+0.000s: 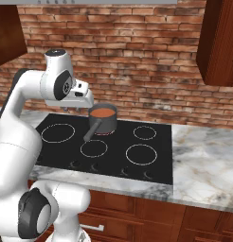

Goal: Wait until the marinara sauce is simmered to a deep red color and then turn off the stove.

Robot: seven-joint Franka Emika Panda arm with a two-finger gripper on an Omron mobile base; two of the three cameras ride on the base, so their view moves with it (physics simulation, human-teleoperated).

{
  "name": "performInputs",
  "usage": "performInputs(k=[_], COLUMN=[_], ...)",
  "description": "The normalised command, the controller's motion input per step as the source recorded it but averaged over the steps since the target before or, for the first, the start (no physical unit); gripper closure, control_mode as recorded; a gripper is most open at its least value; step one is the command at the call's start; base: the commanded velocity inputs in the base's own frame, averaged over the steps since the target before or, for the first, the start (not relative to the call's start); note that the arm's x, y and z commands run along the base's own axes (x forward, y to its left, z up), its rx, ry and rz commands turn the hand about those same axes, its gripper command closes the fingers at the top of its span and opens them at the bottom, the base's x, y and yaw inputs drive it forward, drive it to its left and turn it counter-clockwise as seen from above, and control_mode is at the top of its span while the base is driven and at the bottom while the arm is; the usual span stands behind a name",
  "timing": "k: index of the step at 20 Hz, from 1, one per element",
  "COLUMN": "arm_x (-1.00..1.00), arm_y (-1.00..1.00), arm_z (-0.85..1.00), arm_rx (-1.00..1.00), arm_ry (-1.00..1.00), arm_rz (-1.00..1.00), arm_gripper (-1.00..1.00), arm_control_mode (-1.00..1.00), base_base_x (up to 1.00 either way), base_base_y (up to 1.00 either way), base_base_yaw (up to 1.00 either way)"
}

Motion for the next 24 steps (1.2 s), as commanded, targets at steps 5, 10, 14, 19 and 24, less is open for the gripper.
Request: performInputs(k=[5,10,14,19,24], arm_x=[-0.14,0.00,0.00,0.00,0.00], arm_y=[-0.02,0.00,0.00,0.00,0.00], arm_z=[-0.12,0.00,0.00,0.00,0.00], arm_rx=[0.00,0.00,0.00,0.00,0.00], arm_ry=[-0.03,-0.01,0.00,0.00,0.00], arm_rz=[0.04,0.00,0.00,0.00,0.00], arm_gripper=[-1.00,-1.00,-1.00,-1.00,-1.00], arm_control_mode=[-1.00,-1.00,-1.00,-1.00,-1.00], base_base_x=[0.00,0.00,0.00,0.00,0.00], base_base_y=[0.00,0.00,0.00,0.00,0.00], base_base_yaw=[0.00,0.00,0.00,0.00,0.00])
